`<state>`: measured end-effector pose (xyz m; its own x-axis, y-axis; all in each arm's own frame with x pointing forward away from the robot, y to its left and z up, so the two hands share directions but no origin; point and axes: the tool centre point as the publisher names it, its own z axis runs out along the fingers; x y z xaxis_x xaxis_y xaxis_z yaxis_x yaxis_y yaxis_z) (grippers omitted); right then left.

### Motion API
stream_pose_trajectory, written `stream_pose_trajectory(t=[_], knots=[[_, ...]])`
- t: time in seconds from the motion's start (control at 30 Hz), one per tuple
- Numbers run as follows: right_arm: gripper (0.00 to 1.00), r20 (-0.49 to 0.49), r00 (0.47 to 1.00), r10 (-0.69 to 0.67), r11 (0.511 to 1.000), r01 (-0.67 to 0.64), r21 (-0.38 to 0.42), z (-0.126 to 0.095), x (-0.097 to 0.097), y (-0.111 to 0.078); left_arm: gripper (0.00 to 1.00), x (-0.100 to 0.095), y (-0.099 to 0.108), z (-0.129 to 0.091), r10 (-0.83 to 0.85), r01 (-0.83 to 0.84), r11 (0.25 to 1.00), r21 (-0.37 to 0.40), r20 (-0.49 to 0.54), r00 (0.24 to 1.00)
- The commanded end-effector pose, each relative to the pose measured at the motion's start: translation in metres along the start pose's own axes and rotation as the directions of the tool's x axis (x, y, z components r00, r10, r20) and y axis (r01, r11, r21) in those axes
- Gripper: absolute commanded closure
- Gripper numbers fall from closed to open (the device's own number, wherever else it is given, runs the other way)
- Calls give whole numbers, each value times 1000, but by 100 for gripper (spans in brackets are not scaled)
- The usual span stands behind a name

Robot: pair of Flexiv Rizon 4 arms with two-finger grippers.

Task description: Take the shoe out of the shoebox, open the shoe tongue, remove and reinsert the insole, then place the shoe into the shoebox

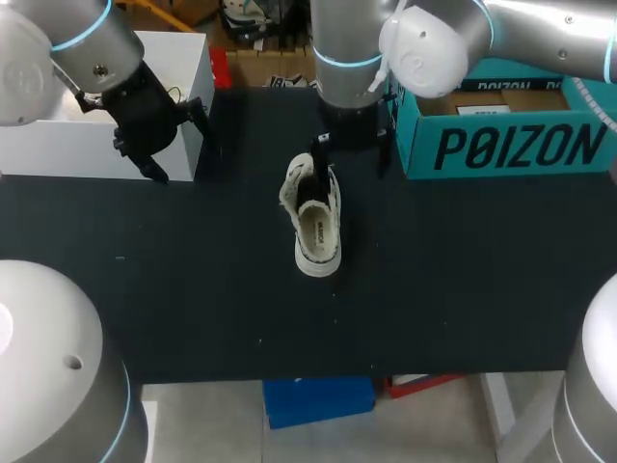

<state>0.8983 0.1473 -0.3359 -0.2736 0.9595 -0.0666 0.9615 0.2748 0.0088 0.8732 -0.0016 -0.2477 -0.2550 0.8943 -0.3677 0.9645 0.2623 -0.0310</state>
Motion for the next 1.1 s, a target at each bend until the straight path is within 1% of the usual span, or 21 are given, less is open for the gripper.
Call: stream_pose_trajectory(t=[0.03, 0.17, 0.47, 0.9, 1.1], knots=[[0, -7, 1000, 3, 1000, -3, 6, 10, 2, 5, 0, 0, 0, 0, 1, -1, 1000, -2, -1, 1000], [0, -6, 1000, 6, 1000, -6, 12, 18, 0, 5, 0, 0, 0, 0, 1, -1, 1000, -2, -1, 1000], [0, -23, 1000, 18, 1000, -17, 15, 34, 4, 3, 0, 0, 0, 0, 1, -1, 1000, -2, -1, 1000], [0, -40, 999, 15, 1000, -15, 18, 54, 2, 10, 0, 0, 0, 0, 1, -1, 1000, -2, -1, 1000], [0, -47, 999, 17, 1000, -16, 26, 67, 4, 11, 0, 0, 0, 0, 1, -1, 1000, -2, -1, 1000]])
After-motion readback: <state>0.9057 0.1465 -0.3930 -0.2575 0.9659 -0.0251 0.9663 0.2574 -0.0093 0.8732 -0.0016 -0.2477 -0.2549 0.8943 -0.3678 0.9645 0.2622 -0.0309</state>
